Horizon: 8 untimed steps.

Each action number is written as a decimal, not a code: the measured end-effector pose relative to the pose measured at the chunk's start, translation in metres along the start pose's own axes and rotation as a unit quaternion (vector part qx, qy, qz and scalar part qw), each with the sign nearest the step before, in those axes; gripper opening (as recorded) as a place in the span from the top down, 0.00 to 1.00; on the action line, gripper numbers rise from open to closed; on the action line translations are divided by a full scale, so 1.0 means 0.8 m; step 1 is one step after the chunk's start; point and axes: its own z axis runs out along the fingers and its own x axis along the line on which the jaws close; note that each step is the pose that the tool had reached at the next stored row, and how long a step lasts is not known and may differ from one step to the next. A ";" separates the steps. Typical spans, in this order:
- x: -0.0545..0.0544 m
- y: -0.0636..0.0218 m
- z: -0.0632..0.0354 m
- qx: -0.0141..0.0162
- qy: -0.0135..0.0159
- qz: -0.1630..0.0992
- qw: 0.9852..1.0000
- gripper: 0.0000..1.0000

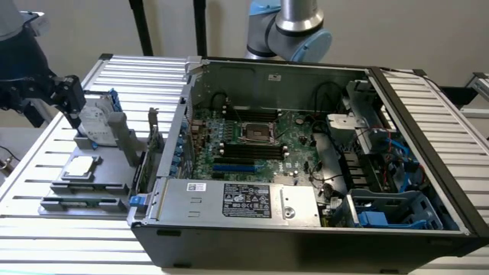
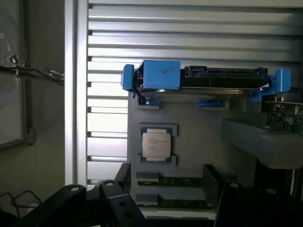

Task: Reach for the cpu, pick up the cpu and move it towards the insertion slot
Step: 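Pick up the cpu and move it towards the insertion slot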

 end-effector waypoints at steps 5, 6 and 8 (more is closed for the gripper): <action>0.000 -0.002 0.011 0.000 0.000 0.000 1.000 0.29; 0.000 -0.002 0.014 0.000 0.000 0.000 1.000 0.29; 0.000 -0.004 0.018 0.000 0.000 0.000 1.000 0.29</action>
